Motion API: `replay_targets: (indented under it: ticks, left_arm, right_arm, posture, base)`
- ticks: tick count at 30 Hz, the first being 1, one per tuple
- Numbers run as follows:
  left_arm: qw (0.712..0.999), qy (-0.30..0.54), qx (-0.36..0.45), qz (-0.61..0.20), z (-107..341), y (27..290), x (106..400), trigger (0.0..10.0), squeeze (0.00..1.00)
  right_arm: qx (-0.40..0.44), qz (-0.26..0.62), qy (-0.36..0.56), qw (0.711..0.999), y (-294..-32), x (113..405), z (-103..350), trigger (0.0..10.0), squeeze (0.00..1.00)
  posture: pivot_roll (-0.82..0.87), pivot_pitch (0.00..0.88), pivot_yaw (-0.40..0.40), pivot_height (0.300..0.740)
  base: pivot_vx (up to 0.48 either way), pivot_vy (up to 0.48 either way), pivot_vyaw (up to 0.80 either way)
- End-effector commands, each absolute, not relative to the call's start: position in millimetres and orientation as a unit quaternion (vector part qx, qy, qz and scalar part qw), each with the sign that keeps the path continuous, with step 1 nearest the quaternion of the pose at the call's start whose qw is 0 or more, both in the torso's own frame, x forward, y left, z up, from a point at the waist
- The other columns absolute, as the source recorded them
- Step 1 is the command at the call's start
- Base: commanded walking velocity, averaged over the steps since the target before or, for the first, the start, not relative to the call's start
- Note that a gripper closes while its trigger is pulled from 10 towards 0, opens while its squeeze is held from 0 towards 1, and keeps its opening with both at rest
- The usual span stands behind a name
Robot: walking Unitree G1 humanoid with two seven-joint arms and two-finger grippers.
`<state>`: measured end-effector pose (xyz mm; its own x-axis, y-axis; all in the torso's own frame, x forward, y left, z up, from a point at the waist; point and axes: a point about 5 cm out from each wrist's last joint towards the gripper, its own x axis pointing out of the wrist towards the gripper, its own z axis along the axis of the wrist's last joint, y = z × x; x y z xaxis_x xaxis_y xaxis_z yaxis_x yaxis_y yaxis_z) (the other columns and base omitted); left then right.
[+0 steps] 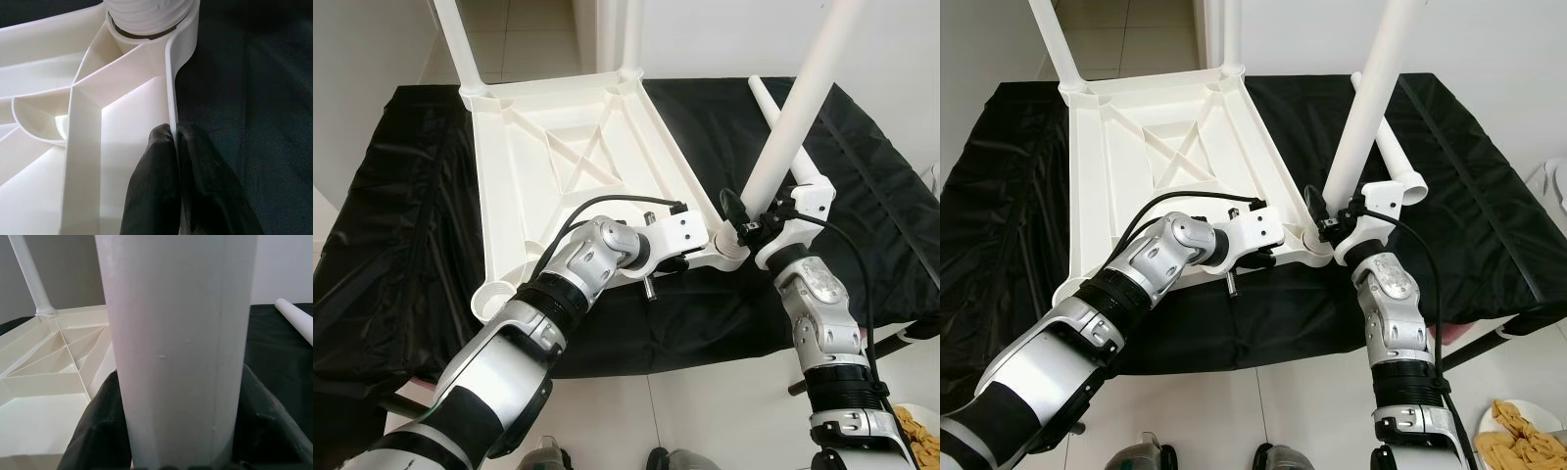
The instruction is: Building children table
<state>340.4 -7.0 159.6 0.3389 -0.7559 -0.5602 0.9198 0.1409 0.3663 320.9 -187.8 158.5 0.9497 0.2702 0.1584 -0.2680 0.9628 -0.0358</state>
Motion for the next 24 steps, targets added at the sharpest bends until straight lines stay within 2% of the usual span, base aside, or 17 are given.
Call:
replay_targets:
  ticks: [1,15,24]
  left_arm:
    - [0.766,0.097,0.357,-0.526,170.9,0.0,347.8,10.0,0.0]
    - [0.763,0.095,0.361,-0.528,172.5,-0.2,347.5,10.0,0.0]
    - [0.764,0.094,0.362,-0.526,173.1,0.8,347.6,10.0,0.0]
  right_arm:
    - [0.019,0.108,0.1,0.989,-199.3,293.4,74.3,10.0,0.0]
    - [0.073,0.058,0.102,0.99,-205.2,297.8,64.0,10.0,0.0]
    - [0.049,0.053,0.119,0.99,-206.8,304.4,62.7,10.0,0.0]
  posture:
    - [0.01,0.086,0.022,0.74]
    - [0.01,0.088,0.03,0.74]
    - [0.02,0.089,0.027,0.74]
  base:
    - [0.0,0.0,0.0]
    - [0.0,0.0,0.0]
    - [0.0,0.0,0.0]
